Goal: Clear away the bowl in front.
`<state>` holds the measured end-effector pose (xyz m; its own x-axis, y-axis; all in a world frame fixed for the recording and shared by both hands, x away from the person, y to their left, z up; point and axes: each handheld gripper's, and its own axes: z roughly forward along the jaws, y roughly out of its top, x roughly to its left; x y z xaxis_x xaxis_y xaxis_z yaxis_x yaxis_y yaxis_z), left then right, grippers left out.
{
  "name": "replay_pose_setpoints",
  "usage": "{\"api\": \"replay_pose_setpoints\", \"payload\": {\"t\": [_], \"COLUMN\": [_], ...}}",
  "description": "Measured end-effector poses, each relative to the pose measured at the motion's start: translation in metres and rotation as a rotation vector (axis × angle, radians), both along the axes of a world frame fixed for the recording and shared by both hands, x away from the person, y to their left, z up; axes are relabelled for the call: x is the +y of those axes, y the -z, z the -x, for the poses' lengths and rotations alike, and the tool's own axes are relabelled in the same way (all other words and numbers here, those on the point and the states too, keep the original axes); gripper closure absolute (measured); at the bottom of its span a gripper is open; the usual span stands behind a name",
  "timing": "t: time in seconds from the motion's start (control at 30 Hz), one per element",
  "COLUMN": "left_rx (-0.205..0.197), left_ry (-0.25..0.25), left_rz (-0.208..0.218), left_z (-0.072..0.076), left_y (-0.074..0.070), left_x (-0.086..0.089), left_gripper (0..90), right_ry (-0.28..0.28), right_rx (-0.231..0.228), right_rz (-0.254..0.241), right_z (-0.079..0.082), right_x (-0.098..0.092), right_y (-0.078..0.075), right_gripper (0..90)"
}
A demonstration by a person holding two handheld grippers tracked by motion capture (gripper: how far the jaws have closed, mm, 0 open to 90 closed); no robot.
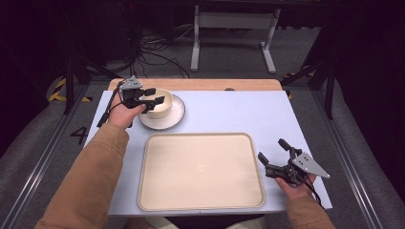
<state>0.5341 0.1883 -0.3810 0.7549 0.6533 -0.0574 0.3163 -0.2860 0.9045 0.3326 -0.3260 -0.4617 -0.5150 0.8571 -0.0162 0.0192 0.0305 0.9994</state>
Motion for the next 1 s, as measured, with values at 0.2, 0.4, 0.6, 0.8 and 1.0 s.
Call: {"api": "replay_pose_setpoints", "payload": {"t": [0.2,0.4,0.6,0.8,1.0], "left_rx": [0.017,0.027,0.132,0.154,0.153], "left_ry": [-0.003,0.005,0.025,0.039,0.054], "left_rz": [-0.036,-0.087,-0.133,-0.17,-0.212], "left_z": [-0.004,-0.006,-0.009,-0.011,-0.012], "left_y": [0.007,0.012,0.014,0.02,0.024], "left_x": [-0.003,-0.006,-0.006,-0.008,-0.012], "left_gripper": [44.3,44.3,42.7,42.3,40.9], "right_ry": [0.005,0.016,0.015,0.015,0.013], "right_rx": [-0.002,-0.002,-0.003,-0.004,-0.006], "right_rz": [0.005,0.005,0.006,0.005,0.003], "right_z": [0.0,0.001,0.001,0.001,0.001], "right_x": [0.0,0.001,0.001,0.001,0.001], "right_y": [0.0,0.0,0.0,0.0,0.0], "right_gripper": [6.1,6.5,6.6,6.6,6.6]}}
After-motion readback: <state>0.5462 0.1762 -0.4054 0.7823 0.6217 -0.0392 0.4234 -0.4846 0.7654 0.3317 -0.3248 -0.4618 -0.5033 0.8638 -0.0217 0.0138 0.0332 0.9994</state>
